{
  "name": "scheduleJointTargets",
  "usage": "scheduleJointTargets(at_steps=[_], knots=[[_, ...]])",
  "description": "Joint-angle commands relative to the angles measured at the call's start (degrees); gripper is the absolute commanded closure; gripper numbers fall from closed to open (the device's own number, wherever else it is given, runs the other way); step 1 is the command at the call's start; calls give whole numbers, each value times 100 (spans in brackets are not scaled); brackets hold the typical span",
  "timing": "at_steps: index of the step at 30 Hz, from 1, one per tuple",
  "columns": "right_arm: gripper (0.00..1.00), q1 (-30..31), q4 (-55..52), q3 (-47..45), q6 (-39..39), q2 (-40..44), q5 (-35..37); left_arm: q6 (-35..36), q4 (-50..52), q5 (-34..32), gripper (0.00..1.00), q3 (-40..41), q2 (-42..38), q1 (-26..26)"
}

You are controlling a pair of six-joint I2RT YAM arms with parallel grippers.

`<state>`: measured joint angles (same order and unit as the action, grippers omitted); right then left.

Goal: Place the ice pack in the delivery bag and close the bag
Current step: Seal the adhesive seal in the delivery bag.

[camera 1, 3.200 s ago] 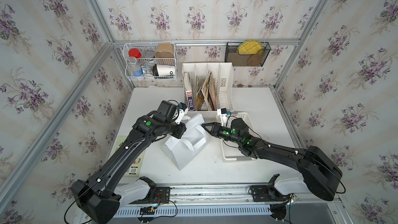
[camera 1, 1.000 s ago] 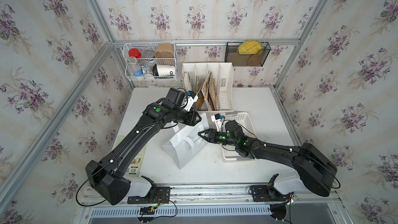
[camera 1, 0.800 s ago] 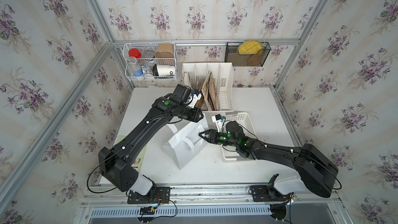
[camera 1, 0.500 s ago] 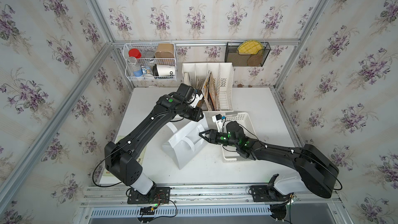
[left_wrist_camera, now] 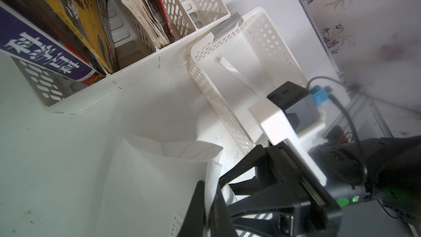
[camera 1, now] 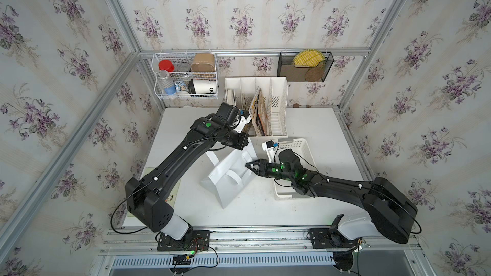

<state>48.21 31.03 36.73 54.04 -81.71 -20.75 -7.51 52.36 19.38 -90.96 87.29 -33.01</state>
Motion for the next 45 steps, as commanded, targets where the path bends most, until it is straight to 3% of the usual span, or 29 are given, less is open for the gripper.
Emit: scheduleJointTargets(at_steps=[1, 11, 20, 27, 28, 31, 40, 43, 45], knots=[[62, 4, 41, 17, -1, 21, 44, -128, -103, 77, 61, -6, -338, 5], [60, -2, -2, -12, -26, 32, 46, -274, 332, -264, 52, 834, -1502, -3], [56, 0, 9, 6, -23, -2, -22, -57, 601, -462, 52, 1214, -1423, -3], [55, -1, -53, 10, -12, 15, -25, 50, 592, -260, 65, 1373, -1152, -3], [55, 5, -53, 17, -2, 15, -23, 59, 590, -227, 71, 1374, -1124, -3], [55, 2, -63, 19, 5, 23, -3, 91, 594, -220, 99, 1322, -1076, -3], [55, 4, -96, 46, 19, 33, -3, -223, 449, -525, 100, 1026, -1038, -3], [55, 0, -127, 53, 19, 41, 9, -337, 494, -433, 68, 924, -1109, -3], [54, 6, -132, 57, 16, 34, 5, -386, 491, -371, 54, 951, -1278, -3]])
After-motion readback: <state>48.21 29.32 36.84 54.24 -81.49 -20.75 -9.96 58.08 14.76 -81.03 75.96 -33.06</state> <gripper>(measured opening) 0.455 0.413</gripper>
